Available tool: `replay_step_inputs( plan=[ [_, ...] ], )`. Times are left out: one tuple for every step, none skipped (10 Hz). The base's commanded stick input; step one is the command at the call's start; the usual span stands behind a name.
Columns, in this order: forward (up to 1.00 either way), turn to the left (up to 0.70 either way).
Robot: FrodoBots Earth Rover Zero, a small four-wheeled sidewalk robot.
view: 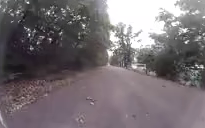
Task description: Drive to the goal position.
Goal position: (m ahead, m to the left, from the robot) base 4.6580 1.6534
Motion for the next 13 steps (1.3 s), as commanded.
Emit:
replay_step_inputs(
  plan=[
    [0.70, 0.00],
    [0.70, 0.00],
    [0.70, 0.00],
    [0.70, 0.00],
    [0.70, 0.00],
    [0.70, 0.00],
    [0.70, 0.00],
    [0.70, 0.00],
    [0.70, 0.00],
    [0.70, 0.00],
    [0.70, 0.00],
    [0.70, 0.00],
    [0.70, 0.00]
  ],
)
